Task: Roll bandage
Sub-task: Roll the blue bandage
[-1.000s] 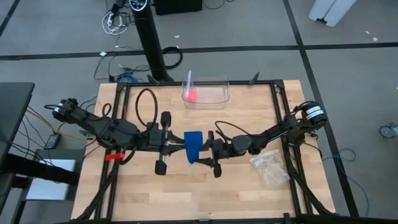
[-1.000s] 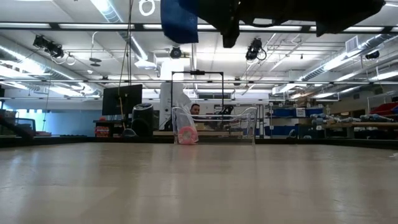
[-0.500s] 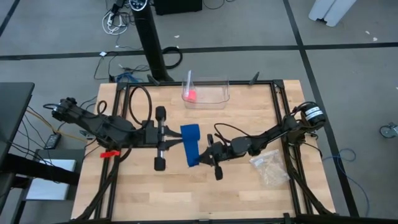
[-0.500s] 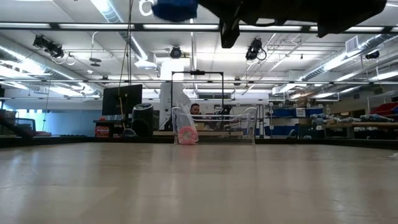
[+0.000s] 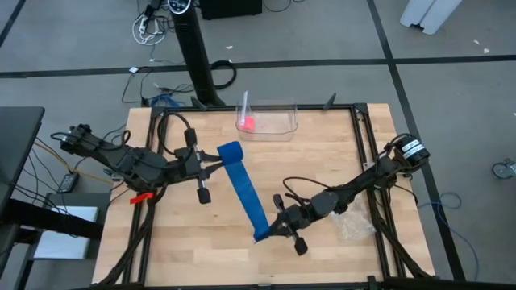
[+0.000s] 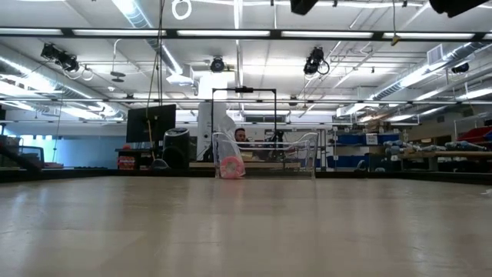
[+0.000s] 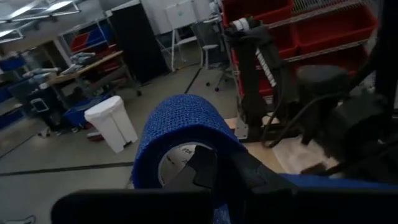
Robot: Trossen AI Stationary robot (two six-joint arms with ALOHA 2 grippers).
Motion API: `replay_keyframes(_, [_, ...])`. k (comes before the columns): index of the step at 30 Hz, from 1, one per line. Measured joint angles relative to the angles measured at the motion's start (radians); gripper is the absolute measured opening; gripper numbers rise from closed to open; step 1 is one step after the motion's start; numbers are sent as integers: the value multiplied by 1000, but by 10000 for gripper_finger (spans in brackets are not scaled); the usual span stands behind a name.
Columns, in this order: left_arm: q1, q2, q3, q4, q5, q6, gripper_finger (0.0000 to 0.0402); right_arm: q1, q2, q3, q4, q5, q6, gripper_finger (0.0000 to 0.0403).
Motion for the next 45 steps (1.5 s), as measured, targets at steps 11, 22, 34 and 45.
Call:
replay_keyframes(11, [33, -161, -311, 54, -73, -103, 17, 24, -120, 0, -3, 15, -80, 3])
replay_keyframes(22, [36, -57, -434, 100, 16, -173, 17, -52, -296, 0, -18, 41, -128, 2])
replay_keyframes(34, [24, 152, -434, 371, 249, -171, 17, -239, -406, 0, -56, 89, -110, 2])
replay_keyframes(45, [-20, 227, -433, 574, 306, -169, 17, -361, -370, 2, -59, 89, -1, 9])
